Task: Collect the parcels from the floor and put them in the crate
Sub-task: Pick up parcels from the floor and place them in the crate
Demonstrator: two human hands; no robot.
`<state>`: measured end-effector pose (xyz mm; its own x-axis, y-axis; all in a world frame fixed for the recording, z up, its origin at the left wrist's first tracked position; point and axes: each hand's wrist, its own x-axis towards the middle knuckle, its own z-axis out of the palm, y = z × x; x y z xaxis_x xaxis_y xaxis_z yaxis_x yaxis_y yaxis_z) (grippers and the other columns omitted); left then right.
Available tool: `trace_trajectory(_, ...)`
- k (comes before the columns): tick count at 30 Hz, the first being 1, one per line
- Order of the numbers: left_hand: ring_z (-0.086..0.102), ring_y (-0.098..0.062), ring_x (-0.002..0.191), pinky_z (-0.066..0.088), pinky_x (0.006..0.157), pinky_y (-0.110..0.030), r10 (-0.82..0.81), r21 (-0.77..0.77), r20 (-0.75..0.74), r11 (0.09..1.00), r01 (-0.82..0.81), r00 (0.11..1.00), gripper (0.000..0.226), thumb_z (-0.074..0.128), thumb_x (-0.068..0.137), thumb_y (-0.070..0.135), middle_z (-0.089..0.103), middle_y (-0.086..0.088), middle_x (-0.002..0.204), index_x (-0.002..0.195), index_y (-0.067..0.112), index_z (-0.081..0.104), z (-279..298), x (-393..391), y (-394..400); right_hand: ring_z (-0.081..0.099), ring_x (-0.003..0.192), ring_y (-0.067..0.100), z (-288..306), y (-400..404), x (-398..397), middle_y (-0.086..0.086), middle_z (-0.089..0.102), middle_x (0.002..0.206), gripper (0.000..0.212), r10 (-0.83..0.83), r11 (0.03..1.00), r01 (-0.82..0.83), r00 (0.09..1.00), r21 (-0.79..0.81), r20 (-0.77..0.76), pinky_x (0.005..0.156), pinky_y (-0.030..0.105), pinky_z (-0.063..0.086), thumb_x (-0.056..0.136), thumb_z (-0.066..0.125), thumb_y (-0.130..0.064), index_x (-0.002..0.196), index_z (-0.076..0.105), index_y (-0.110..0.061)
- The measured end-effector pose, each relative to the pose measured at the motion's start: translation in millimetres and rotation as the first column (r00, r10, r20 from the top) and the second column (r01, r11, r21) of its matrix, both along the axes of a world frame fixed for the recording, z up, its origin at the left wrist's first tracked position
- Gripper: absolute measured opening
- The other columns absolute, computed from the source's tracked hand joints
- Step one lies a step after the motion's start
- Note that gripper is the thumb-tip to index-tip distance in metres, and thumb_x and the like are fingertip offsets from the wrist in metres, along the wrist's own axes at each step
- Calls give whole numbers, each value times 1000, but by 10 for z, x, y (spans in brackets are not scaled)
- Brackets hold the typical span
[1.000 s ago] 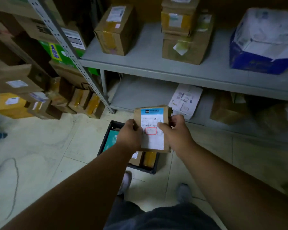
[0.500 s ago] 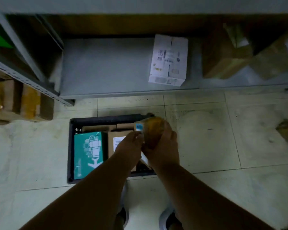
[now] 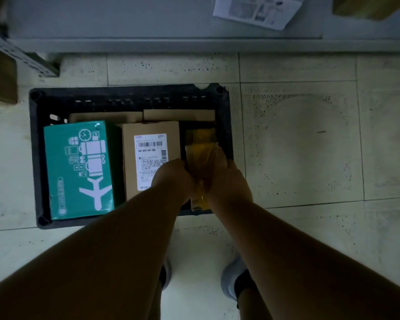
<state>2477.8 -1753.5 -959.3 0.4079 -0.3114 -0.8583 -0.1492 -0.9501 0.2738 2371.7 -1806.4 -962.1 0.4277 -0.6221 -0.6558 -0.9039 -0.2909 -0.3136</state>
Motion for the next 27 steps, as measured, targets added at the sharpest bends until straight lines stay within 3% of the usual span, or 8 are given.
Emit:
trace_trajectory(5, 58, -25, 91, 50, 83, -34, -97, -4, 99, 995, 97, 990, 16, 58, 94, 17, 63, -9, 100, 108, 11, 61, -46, -6, -29, 56, 122, 32, -43, -17, 18, 11, 45, 141, 84, 11, 999, -11, 1000, -38, -6, 97, 47, 49, 93, 63, -38, 154, 6, -25)
trace_trajectory(8, 61, -28, 100, 52, 89, -35, -164, 53, 89, 986, 160, 982, 21, 56, 95, 14, 64, -13, 110, 114, 9, 62, -32, 20, -59, 58, 119, 32, -15, -39, 21, 11, 44, 140, 84, 29, 1000, -30, 999, -7, -45, 95, 45, 51, 92, 65, -36, 153, 9, -22)
trace_trajectory(13, 58, -23, 89, 42, 74, -27, -291, 97, 55, 954, 284, 955, 20, 51, 99, 17, 62, -10, 102, 111, 5, 62, 65, 20, -106, 58, 118, 34, 63, -76, 83, 14, 43, 140, 74, 35, 999, -34, 995, 14, -93, 93, 47, 53, 96, 60, -31, 152, 13, -18)
trace_trajectory(16, 58, -25, 89, 43, 75, -32, -180, 41, 145, 984, 176, 973, 13, 51, 97, 19, 61, -11, 105, 103, 8, 56, 214, -1, -168, 51, 121, 31, 212, -144, 133, 15, 40, 139, 70, 67, 995, -72, 995, -70, -78, 95, 43, 51, 94, 61, -36, 147, 21, -16)
trace_trajectory(18, 55, -26, 92, 45, 77, -36, -78, -11, 222, 997, 82, 972, 27, 57, 92, 19, 54, -12, 110, 115, 9, 48, 459, -23, -219, 47, 122, 29, 423, -192, 152, 13, 39, 138, 71, 115, 981, -120, 993, -151, -41, 96, 42, 47, 91, 62, -45, 144, 23, -16)
trace_trajectory(20, 55, -31, 107, 49, 86, -42, -54, -85, 288, 993, 82, 956, 45, 60, 88, 17, 50, -12, 124, 129, 11, 43, 765, -44, -267, 44, 125, 29, 727, -261, 180, 12, 36, 141, 71, 161, 971, -159, 987, -181, -3, 98, 42, 44, 92, 59, -48, 145, 23, -18)
trace_trajectory(23, 51, -29, 118, 50, 94, -44, -82, -210, 389, 962, 175, 918, 47, 58, 90, 18, 47, -10, 134, 134, 15, 41, 1407, -52, -352, 41, 127, 29, 1359, -452, 225, 11, 35, 144, 63, 216, 951, -202, 976, -234, 38, 100, 42, 41, 94, 56, -41, 145, 26, -19)
trace_trajectory(27, 48, -26, 118, 44, 95, -40, -115, -266, 527, 919, 292, 842, 45, 58, 92, 27, 47, -7, 132, 133, 20, 42, 2482, -30, -432, 43, 122, 29, 2467, -668, 248, 9, 39, 138, 54, 252, 922, -208, 963, -328, 99, 98, 42, 41, 91, 56, -33, 139, 33, -21)
